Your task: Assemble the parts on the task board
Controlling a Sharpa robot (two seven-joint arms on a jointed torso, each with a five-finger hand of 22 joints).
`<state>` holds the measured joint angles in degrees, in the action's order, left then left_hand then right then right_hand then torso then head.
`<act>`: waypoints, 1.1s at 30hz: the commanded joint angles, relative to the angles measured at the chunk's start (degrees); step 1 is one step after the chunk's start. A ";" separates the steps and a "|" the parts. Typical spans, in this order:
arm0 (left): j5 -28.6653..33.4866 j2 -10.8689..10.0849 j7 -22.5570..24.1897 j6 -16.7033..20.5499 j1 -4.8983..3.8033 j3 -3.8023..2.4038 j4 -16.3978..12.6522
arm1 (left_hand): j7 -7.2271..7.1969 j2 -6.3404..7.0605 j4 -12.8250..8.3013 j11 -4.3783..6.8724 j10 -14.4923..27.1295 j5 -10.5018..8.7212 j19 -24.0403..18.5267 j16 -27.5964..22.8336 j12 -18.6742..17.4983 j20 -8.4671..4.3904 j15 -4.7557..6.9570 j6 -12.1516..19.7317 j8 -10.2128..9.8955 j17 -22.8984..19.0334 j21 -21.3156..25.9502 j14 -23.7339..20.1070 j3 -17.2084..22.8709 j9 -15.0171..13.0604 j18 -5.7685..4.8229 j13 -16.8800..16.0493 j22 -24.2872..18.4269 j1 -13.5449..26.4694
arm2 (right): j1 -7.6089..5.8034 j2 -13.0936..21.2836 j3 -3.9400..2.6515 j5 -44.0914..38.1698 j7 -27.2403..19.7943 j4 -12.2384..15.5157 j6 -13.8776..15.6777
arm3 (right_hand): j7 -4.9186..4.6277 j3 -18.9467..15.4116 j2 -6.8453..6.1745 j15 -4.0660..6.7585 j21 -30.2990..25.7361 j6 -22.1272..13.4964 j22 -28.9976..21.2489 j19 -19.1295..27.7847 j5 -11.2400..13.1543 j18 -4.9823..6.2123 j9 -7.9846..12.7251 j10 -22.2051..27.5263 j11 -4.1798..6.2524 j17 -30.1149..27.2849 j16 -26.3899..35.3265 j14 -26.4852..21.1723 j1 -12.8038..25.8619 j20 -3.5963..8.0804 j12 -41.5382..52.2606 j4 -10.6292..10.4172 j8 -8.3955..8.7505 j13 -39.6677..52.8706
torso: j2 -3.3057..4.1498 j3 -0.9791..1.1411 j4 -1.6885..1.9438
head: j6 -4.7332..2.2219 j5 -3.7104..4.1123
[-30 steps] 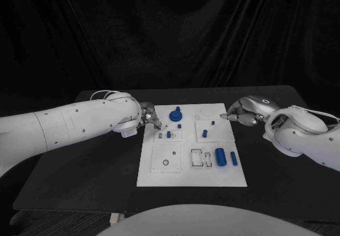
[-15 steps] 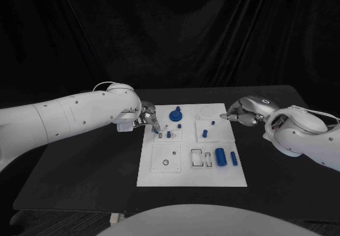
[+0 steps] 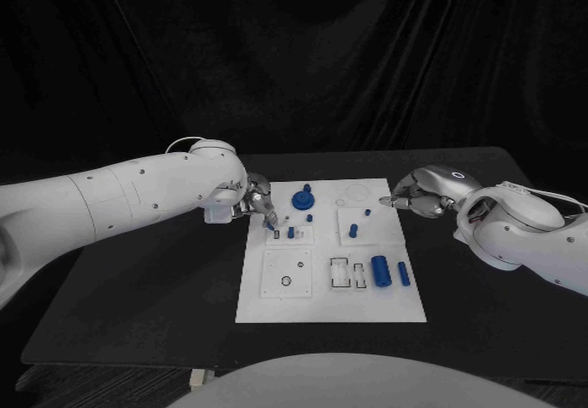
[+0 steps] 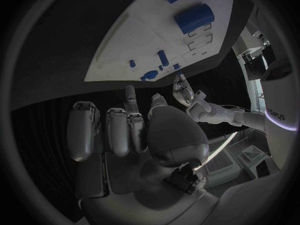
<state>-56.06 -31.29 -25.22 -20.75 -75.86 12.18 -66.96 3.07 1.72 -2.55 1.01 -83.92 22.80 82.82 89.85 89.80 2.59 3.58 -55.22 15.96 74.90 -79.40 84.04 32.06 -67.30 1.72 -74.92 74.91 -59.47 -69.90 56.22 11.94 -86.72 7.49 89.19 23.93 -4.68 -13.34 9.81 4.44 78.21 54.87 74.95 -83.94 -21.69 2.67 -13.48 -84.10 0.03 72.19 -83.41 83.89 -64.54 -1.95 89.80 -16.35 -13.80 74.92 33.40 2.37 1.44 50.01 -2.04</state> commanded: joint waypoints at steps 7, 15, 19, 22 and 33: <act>0.12 0.52 1.42 3.49 0.72 -0.04 0.20 | -0.37 0.09 -2.40 0.26 -6.08 -0.20 -0.04 0.15 0.20 0.06 0.26 -0.05 0.04 15.10 -0.06 5.96 3.02 0.03 1.00 -15.08 11.47 0.10 | 0.13 0.04 -0.04 -0.07 0.17 0.02 -0.13 | -0.10 -0.06 -0.10 -0.44 -0.09 0.37 10.93 -1.62 -0.23 0.35 -0.08 -5.90 -0.38 -0.08 0.26 3.13 -0.49 -0.25 0.20 0.11 0.33 15.08 | 0.06 0.01 0.01 | -0.01 -0.21; 0.12 0.74 0.87 2.95 1.33 -0.04 0.48 | -0.35 0.06 -2.33 0.25 -6.08 -0.16 -0.09 0.15 0.20 0.06 0.25 -0.04 0.01 15.10 0.01 5.96 3.03 0.06 1.01 -15.08 11.45 0.16 | 0.15 0.04 -0.04 -0.07 0.16 0.01 -0.08 | -0.10 -0.09 -0.13 -0.46 -0.20 0.38 10.90 -1.59 -0.24 0.38 -0.09 -5.90 -0.39 -0.08 0.27 3.13 -0.54 -0.26 0.20 0.10 0.34 15.08 | 0.03 0.00 0.04 | -0.01 -0.05; 0.12 0.92 0.58 3.09 1.74 -0.04 0.73 | -0.34 0.07 -2.32 0.24 -6.08 -0.15 -0.14 0.15 0.20 0.06 0.25 -0.02 -0.02 15.10 0.09 5.96 3.03 0.08 1.04 -15.08 11.42 0.17 | 0.16 0.11 -0.04 -0.07 0.16 0.03 -0.05 | -0.10 -0.09 -0.13 -0.46 -0.20 0.38 10.90 -1.59 -0.24 0.38 -0.09 -5.90 -0.39 -0.08 0.27 3.13 -0.54 -0.26 0.20 0.10 0.34 15.08 | 0.01 0.00 0.04 | -0.01 -0.13; 0.12 1.11 0.66 3.31 1.99 -0.03 1.01 | -0.34 0.07 -2.33 0.24 -6.08 -0.12 -0.12 0.15 0.20 0.06 0.25 0.01 -0.05 15.10 0.07 5.96 3.05 0.10 1.03 -15.08 11.43 0.16 | 0.16 0.14 -0.04 -0.07 0.15 0.04 -0.02 | -0.10 -0.09 -0.13 -0.46 -0.20 0.38 10.90 -1.59 -0.24 0.38 -0.09 -5.90 -0.39 -0.08 0.27 3.13 -0.54 -0.26 0.20 0.10 0.34 15.08 | -0.03 0.02 0.03 | -0.01 -0.12; 0.12 1.16 0.59 2.91 2.41 -0.03 1.22 | -0.34 0.08 -2.37 0.23 -6.08 -0.04 -0.12 0.15 0.20 0.07 0.24 0.05 -0.10 15.10 0.07 5.96 3.10 0.14 1.03 -15.08 11.43 0.14 | 0.18 0.14 -0.04 -0.07 0.13 0.04 -0.01 | -0.10 -0.09 -0.13 -0.46 -0.20 0.38 10.90 -1.59 -0.24 0.38 -0.09 -5.90 -0.39 -0.08 0.27 3.13 -0.54 -0.26 0.20 0.10 0.34 15.08 | 0.03 0.02 0.04 | -0.01 -0.07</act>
<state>-56.07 -30.18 -25.02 -17.92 -73.54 12.20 -65.66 3.07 2.02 -2.40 1.01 -83.92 22.47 82.82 89.85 89.80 2.59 3.58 -55.12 15.74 74.94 -79.40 84.04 32.21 -67.16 1.72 -74.92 74.90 -59.14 -69.84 56.28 11.94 -86.68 7.48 89.17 23.92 -4.68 -13.34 9.80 4.44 78.21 54.87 74.93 -83.93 -21.69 2.67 -13.48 -84.10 0.03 72.20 -83.41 83.89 -64.53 -1.95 89.80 -16.35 -13.80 74.92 33.40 2.38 1.46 50.01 -2.16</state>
